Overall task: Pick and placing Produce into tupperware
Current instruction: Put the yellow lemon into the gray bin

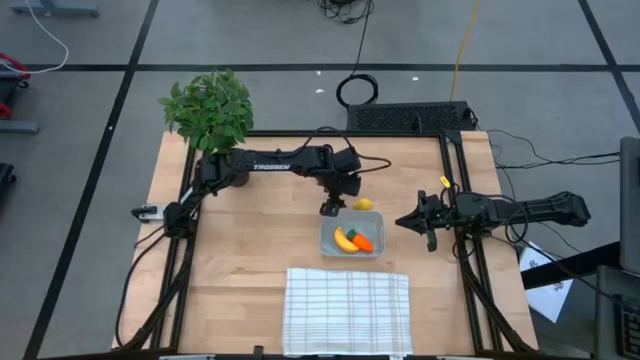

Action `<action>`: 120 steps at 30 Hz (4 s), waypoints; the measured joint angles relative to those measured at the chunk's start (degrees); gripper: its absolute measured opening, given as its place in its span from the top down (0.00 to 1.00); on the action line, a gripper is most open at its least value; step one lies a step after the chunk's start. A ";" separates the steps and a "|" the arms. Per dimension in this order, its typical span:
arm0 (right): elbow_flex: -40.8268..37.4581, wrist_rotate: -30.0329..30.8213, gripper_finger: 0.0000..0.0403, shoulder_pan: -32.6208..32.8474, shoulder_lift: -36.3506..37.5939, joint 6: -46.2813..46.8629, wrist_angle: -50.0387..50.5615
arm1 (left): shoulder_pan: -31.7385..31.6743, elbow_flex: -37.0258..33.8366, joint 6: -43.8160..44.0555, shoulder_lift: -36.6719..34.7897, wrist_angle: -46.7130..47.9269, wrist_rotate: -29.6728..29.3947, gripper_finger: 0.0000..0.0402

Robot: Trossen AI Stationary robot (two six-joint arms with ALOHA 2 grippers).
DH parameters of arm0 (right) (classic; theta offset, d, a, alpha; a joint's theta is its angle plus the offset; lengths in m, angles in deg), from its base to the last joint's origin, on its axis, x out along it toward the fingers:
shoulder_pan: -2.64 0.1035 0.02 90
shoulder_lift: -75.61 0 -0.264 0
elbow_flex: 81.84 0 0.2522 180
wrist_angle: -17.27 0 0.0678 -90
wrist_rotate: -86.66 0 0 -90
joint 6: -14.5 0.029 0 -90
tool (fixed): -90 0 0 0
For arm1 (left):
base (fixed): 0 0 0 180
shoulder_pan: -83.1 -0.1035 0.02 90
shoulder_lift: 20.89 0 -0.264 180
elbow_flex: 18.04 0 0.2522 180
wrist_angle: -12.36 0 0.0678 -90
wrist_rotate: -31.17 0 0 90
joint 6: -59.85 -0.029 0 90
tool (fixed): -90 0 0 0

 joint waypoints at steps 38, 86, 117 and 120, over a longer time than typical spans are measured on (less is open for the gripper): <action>0.00 -0.17 1.00 -0.01 -1.16 -0.01 0.42 | 0.22 0.02 0.55 3.85 -4.27 0.58 0.45; 0.00 -0.15 1.00 -0.02 -1.16 -0.44 0.44 | 0.15 0.02 12.22 3.85 -8.14 -0.64 0.71; 0.00 -0.13 1.00 -0.01 -1.17 -1.50 0.37 | -0.72 -0.02 6.32 -0.28 -4.98 -5.17 0.71; 0.00 -0.08 1.00 -0.01 -1.16 -3.14 0.31 | -1.15 -0.02 3.55 -2.78 -2.22 -4.92 0.71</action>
